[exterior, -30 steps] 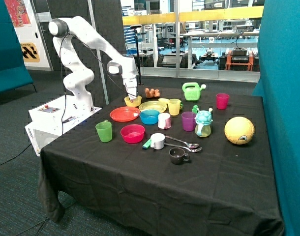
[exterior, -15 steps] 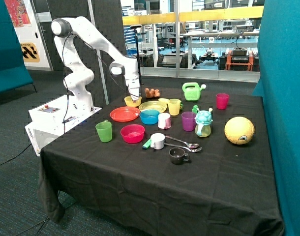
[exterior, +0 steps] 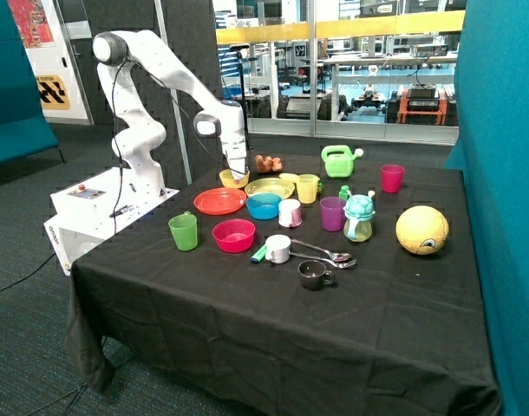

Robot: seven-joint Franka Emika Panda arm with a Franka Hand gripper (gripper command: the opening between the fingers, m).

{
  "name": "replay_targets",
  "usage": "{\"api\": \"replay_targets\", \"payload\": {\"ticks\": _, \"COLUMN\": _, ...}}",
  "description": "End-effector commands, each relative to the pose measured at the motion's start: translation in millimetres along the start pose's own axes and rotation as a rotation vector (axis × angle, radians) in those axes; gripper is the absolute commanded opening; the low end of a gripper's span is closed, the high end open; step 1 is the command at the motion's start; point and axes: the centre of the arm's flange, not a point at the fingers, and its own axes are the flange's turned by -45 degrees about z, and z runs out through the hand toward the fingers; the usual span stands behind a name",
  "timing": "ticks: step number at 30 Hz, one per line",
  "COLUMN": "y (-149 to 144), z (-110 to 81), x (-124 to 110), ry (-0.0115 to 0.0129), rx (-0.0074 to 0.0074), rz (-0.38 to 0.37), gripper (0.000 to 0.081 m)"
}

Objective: Stack the bowls

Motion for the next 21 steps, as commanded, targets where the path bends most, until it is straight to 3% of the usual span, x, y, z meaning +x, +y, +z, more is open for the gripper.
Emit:
{"api": "replay_targets", "payload": {"ticks": 1, "y": 2.1, "z": 4.9, "x": 1.3, "ry": 0.0009, "rx": -0.001, "rz": 0.005, "gripper": 0.0071}}
{"api": "replay_targets", "payload": {"ticks": 5, "y": 1.8, "z": 6.4, "x": 4.4, "ry": 0.0009, "rx": -0.001, "rz": 0.011, "gripper": 0.0004}}
{"api": "replay_targets", "payload": {"ticks": 21, "y": 0.1, "z": 2.6, "x": 4.2, "ry": 0.0009, "rx": -0.001, "rz": 0.017, "gripper": 0.0}}
